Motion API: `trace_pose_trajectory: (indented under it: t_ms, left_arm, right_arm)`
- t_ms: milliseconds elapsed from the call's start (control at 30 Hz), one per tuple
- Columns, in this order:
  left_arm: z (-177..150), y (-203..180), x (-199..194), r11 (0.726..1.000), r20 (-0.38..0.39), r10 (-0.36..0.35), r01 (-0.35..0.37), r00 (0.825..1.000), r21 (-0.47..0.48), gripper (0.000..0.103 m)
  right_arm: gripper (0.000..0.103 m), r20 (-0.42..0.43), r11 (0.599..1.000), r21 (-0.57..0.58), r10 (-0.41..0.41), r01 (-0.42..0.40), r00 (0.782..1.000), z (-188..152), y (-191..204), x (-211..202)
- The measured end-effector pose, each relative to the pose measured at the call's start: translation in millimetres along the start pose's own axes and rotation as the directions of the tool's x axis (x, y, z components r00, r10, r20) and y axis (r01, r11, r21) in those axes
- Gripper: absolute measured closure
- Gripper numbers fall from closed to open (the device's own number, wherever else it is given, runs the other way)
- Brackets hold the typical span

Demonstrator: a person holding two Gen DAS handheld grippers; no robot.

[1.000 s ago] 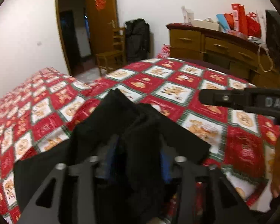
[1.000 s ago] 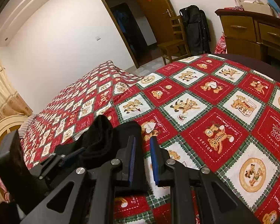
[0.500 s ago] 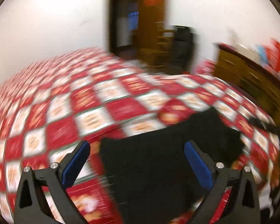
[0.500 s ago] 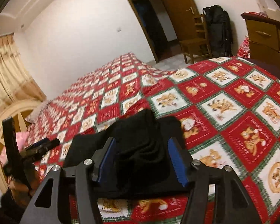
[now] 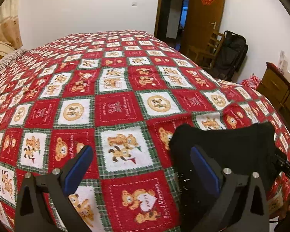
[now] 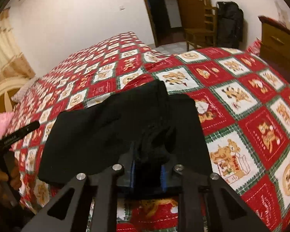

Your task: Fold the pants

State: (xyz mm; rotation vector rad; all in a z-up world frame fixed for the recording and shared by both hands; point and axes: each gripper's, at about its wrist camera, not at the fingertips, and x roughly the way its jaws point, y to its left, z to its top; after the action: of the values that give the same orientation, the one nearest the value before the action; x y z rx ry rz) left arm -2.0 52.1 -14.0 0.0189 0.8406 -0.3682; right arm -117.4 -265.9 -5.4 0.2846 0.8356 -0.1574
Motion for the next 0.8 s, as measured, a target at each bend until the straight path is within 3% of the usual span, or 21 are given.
trace_pose_trajectory:
  t_ms: [100,233,433,633,700,800]
  left_arm:
    - [-0.3,-4.6,-1.6,1.000,0.000,-0.014,0.014,1.000,0.009,0.001]
    - [2.0,-12.3,-5.2,0.999,0.012,-0.004,0.003,1.000,0.039,0.001]
    - [1.3,-24.1,2.3,0.999,-0.003,0.001,-0.001,1.000,0.052,0.001]
    - [-16.5,-37.8,33.7,0.988,-0.096,0.113,-0.101,0.989,0.117,0.001]
    - [-20.2,-31.3,41.1,0.990,-0.131,0.113,-0.101,0.985,0.095,0.001]
    - [-15.9,-18.8,36.9,0.995,-0.145,0.100,-0.094,0.984,0.044,0.001]
  right_arm:
    - [0.087,0.030,0.999,0.006,0.032,-0.032,0.999,1.5,-3.3,-8.4]
    - [0.087,0.110,0.999,-0.051,0.004,0.001,0.994,2.4,-7.0,-33.3]
    - [0.086,0.063,0.999,0.037,0.026,-0.028,0.998,-14.4,-42.0,-19.0]
    - [0.073,0.040,0.988,0.135,0.068,-0.072,0.997,-13.2,-59.6,-24.1]
    - [0.073,0.051,0.990,0.132,0.041,-0.048,0.998,-9.8,-60.1,-34.3]
    - [0.073,0.152,0.995,0.086,-0.071,0.058,0.986,2.9,-54.1,-59.4]
